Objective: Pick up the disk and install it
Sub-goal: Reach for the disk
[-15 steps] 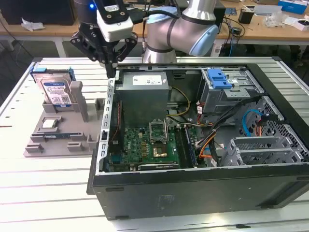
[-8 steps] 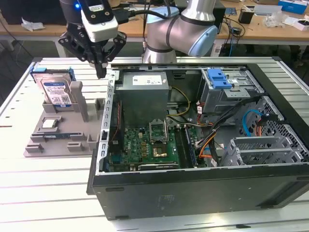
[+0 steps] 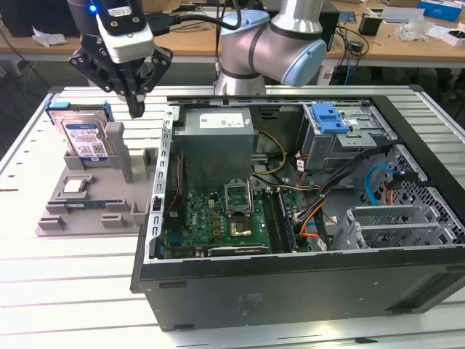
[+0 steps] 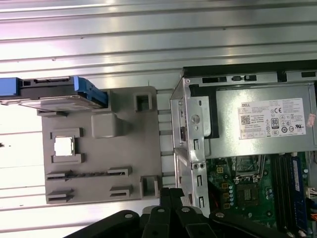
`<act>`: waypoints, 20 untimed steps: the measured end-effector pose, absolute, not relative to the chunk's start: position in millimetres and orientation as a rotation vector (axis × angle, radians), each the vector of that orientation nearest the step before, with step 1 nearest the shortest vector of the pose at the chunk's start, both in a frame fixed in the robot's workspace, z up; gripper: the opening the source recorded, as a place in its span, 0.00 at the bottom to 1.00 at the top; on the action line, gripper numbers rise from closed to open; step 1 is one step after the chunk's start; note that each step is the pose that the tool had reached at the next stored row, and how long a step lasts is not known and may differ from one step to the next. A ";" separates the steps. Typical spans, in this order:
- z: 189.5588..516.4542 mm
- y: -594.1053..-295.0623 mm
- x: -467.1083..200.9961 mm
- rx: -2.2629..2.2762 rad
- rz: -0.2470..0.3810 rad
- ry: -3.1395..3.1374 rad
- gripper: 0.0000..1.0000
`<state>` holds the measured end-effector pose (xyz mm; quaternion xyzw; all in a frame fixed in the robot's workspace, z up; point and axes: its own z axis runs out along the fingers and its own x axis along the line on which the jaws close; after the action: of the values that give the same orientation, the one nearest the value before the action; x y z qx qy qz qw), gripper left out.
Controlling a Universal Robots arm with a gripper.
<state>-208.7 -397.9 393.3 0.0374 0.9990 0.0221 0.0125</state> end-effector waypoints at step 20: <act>393.3 -397.8 -256.1 0.117 0.069 3.114 0.11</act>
<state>-256.1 -397.8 393.3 0.0374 0.9990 0.0221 0.0125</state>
